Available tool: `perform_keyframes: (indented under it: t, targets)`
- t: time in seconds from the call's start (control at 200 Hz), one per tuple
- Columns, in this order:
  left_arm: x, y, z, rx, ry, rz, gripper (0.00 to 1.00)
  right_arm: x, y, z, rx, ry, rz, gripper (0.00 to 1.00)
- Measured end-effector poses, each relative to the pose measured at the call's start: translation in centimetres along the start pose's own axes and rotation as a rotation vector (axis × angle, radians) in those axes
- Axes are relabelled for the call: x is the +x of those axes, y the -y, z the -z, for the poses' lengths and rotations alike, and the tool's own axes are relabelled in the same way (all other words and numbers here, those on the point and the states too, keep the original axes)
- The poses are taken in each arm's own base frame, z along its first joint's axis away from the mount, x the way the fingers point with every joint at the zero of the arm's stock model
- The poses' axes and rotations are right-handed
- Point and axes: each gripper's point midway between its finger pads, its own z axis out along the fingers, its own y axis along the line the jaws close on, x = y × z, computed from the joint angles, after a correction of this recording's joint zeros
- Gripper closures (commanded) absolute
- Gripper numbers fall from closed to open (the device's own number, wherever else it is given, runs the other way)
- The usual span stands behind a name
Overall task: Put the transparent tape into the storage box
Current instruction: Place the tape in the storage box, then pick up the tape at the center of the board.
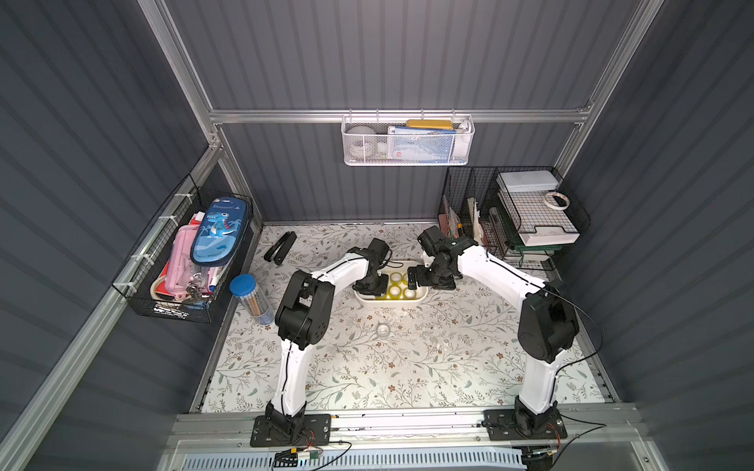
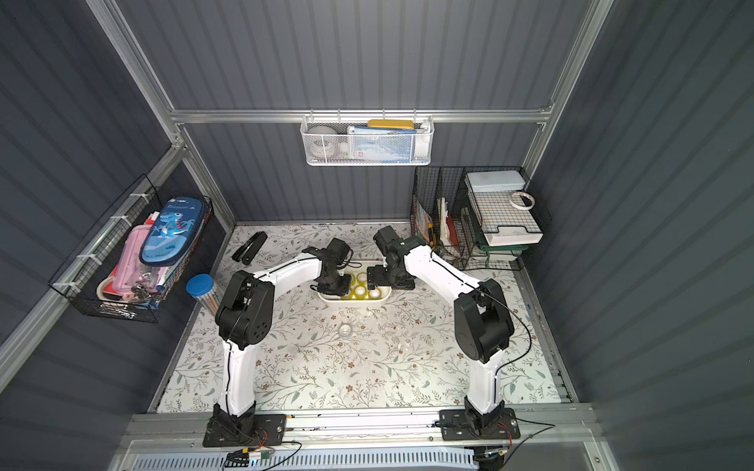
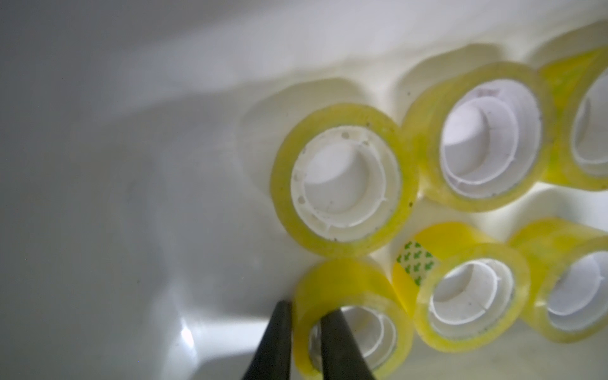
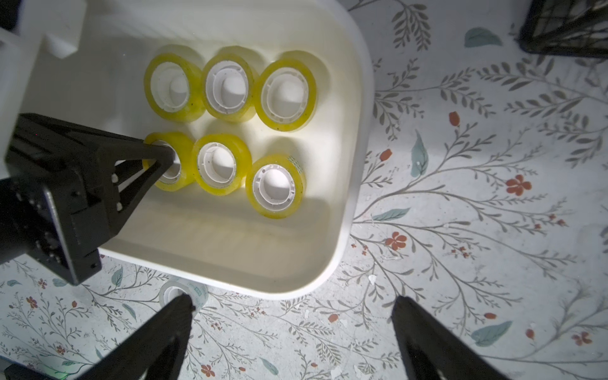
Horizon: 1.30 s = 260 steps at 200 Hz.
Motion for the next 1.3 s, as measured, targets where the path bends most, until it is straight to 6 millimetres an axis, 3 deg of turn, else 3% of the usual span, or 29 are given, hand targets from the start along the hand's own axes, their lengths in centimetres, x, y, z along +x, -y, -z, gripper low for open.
perform_keyframes:
  t: [0.15,0.27,0.465,0.625,0.826,0.946,1.046,1.301]
  targets:
    - [0.3,-0.1,0.3,-0.002,-0.001,-0.002,0.52,0.0,0.0,-0.2,-0.001,-0.005,0.0,0.01]
    - [0.5,-0.2,0.6,-0.005,-0.004,0.006,0.45,-0.2,-0.2,0.0,-0.007,0.001,0.003,0.01]
    - [0.2,-0.4,2.1,-0.024,0.022,0.007,0.43,-0.4,-0.4,0.2,-0.017,0.006,0.013,0.01]
    - [-0.8,-0.4,5.1,-0.028,0.09,0.008,0.43,-0.4,-0.6,0.3,-0.027,0.005,0.019,0.01]
    - [-1.7,-0.2,11.0,-0.005,0.226,0.015,0.44,-0.5,-1.0,0.4,-0.041,0.005,0.027,0.01]
    - [0.1,-0.6,14.5,0.018,0.289,0.029,0.46,-0.4,-1.2,0.5,-0.054,-0.001,0.033,0.01]
    - [3.1,-1.0,15.7,0.026,0.296,0.039,0.47,-0.2,-1.5,0.5,-0.062,-0.007,0.042,0.01]
    - [10.5,0.8,14.1,0.042,0.212,-0.015,0.49,1.5,-2.3,-0.1,-0.065,-0.038,0.07,0.01]
